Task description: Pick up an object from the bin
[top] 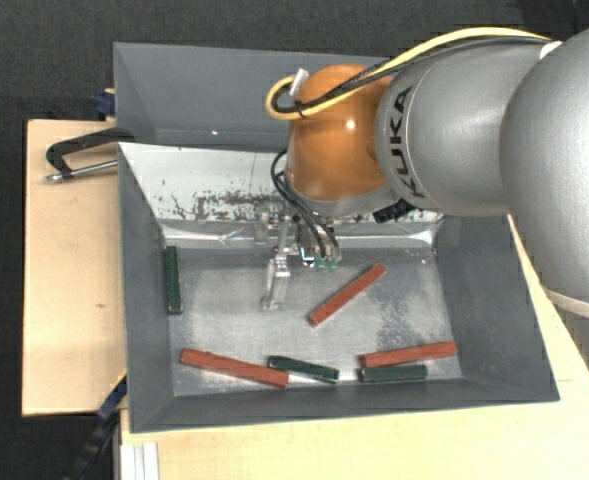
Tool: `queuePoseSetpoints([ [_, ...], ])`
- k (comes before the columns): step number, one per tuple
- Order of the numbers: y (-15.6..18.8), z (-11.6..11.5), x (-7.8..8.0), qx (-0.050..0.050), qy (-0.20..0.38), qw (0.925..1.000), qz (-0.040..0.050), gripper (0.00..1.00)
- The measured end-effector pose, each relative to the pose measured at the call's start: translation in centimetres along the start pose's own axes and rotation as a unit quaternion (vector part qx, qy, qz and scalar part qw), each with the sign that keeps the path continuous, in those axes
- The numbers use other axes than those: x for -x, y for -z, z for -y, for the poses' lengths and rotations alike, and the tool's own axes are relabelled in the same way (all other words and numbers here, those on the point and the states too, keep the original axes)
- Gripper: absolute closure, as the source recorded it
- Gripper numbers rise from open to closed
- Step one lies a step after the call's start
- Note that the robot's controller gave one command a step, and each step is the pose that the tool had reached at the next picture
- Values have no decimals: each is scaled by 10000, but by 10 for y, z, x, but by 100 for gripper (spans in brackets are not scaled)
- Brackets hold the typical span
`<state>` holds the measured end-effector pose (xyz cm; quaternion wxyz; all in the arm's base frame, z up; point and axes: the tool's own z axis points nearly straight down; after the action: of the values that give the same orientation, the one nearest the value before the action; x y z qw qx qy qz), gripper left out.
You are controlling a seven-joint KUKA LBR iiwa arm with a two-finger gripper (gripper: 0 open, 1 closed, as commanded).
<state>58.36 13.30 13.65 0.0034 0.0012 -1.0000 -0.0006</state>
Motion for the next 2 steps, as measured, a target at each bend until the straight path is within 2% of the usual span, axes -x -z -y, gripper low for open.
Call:
queuePoseSetpoints([
  [1, 5, 0, 2, 6, -8, 10000, 42, 0],
  [2, 2, 32, 5, 7, 398, 9992, 41, 0],
])
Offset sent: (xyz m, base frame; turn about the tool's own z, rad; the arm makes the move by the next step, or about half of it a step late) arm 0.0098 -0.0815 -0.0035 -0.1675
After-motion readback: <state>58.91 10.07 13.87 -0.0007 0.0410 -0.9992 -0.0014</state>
